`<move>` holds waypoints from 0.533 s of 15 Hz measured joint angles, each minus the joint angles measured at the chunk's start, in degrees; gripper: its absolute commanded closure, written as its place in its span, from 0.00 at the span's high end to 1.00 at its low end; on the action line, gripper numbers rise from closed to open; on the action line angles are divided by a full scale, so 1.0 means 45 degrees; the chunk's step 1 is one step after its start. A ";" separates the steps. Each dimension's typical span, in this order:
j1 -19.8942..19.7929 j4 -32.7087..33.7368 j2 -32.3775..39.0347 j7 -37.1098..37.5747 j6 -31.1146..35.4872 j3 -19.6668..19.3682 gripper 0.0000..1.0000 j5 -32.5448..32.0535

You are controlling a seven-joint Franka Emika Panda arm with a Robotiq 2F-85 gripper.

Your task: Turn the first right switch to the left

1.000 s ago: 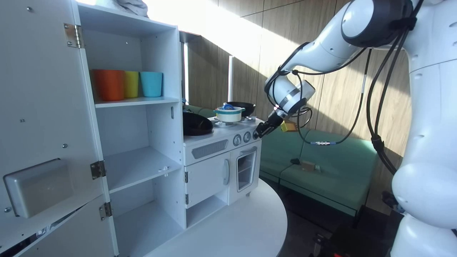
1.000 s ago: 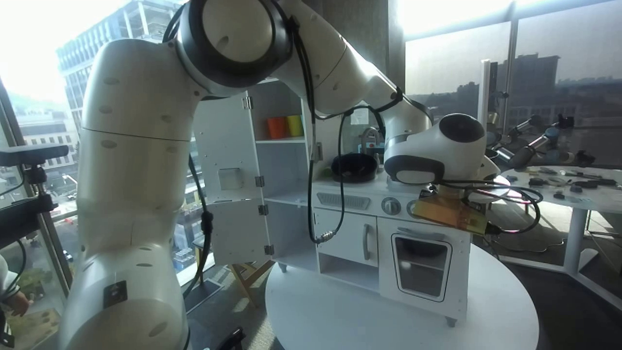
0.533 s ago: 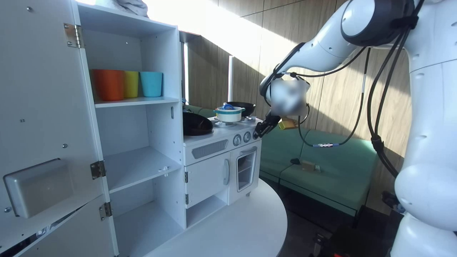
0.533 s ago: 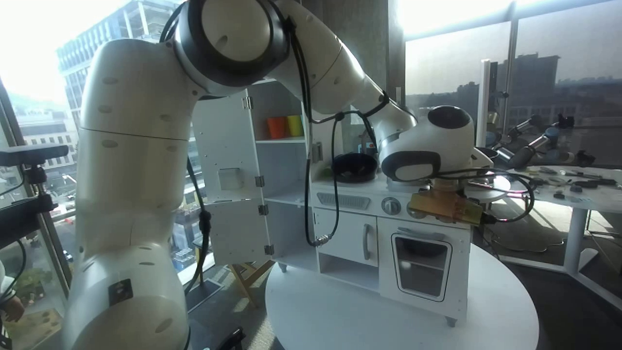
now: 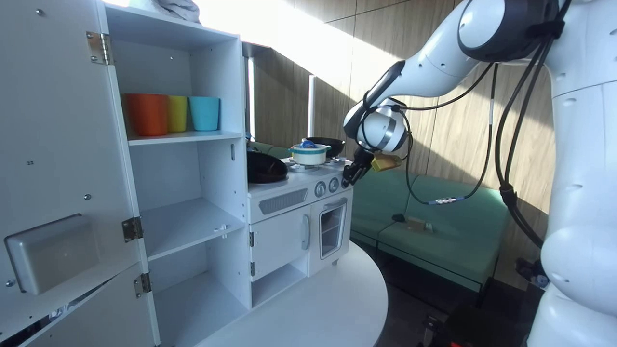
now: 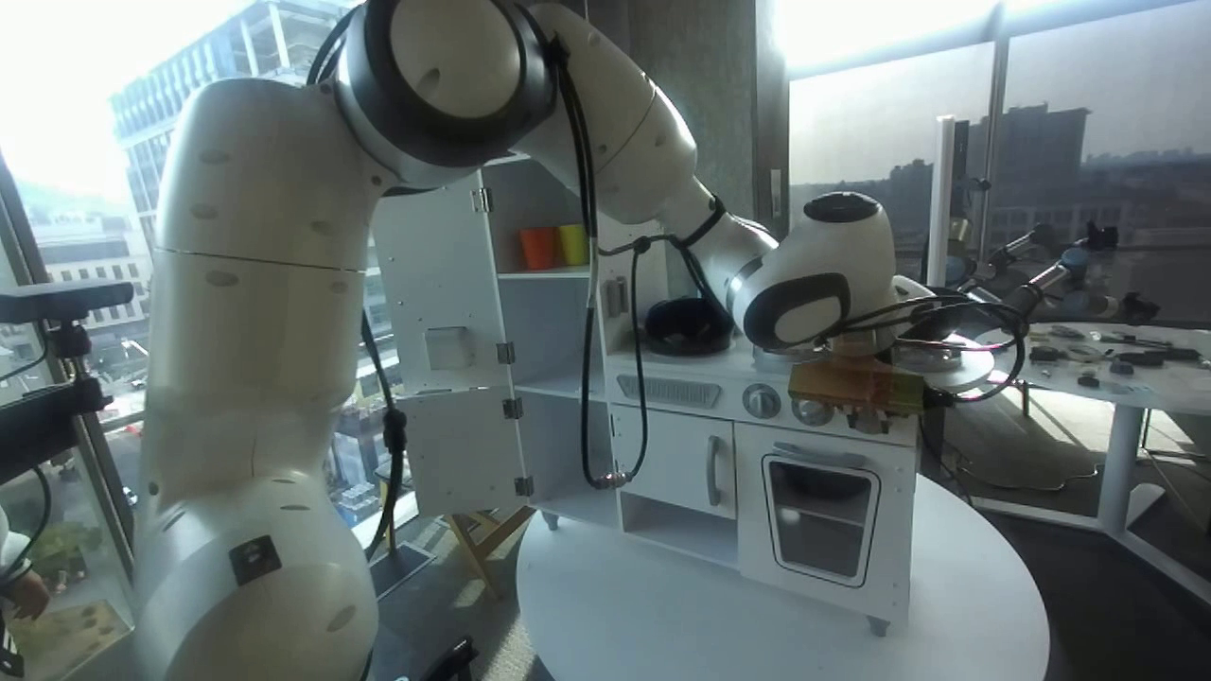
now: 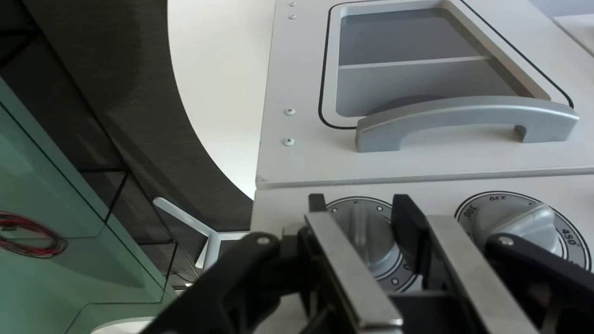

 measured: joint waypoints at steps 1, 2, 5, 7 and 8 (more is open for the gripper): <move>0.0120 -0.0007 0.0000 0.0139 0.0032 -0.0098 0.21 -0.0515; 0.0199 -0.0006 0.0000 0.0164 0.0032 -0.0169 0.21 -0.0989; -0.0022 0.0015 -0.0013 0.0300 0.0041 0.0084 0.21 -0.2318; -0.0227 0.0004 -0.0017 0.0599 0.0126 0.0322 0.21 -0.3220; -0.0267 -0.0013 -0.0020 0.0790 0.0186 0.0378 0.21 -0.3687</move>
